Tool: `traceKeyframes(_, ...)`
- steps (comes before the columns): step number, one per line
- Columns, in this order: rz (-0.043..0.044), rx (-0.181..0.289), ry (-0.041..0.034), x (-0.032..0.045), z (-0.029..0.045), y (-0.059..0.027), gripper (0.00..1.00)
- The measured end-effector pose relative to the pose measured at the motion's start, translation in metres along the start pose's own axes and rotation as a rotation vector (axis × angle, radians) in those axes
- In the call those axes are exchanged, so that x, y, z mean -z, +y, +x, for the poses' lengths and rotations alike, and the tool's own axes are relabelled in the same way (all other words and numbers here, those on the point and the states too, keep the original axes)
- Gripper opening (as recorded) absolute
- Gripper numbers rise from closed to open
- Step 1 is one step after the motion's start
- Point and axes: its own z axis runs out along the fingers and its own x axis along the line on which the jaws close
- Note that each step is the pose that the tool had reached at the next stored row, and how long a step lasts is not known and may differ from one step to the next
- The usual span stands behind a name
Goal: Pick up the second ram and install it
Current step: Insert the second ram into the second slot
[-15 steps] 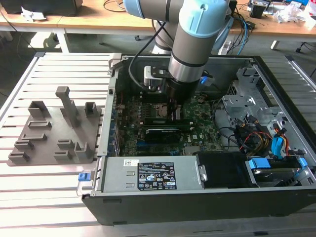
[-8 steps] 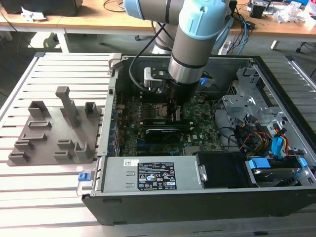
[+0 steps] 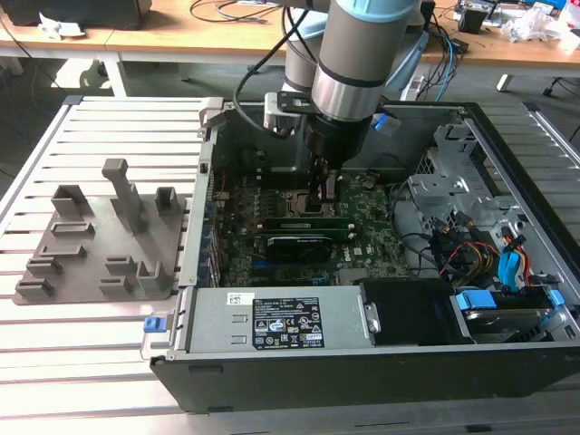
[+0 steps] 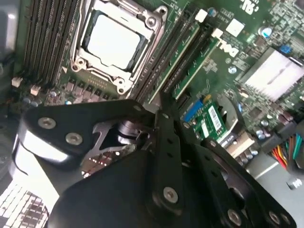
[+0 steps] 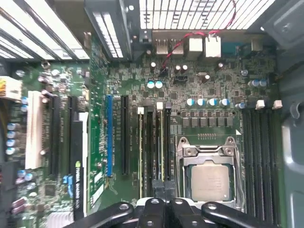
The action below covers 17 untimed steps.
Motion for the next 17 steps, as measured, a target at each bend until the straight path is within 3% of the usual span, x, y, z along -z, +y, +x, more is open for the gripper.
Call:
traceKeyframes(3,0.0001,0.0,0.0002,0.0002,0.0,0.0001,0.11)
traceKeyframes(4,0.0076,0.0,0.0003,0.0003,0.0001,0.0002,0.11)
traceKeyframes(6,0.054,0.0,-0.0008,-0.0001,0.0,0.0001,0.11)
traceKeyframes(7,0.0704,0.0,-0.0011,-0.0004,0.0,0.0,0.11)
traceKeyframes(11,0.0751,0.0,-0.001,-0.0003,0.0,0.0001,0.11)
traceKeyframes(17,0.0895,0.0,-0.0012,-0.0003,0.0,0.0001,0.11)
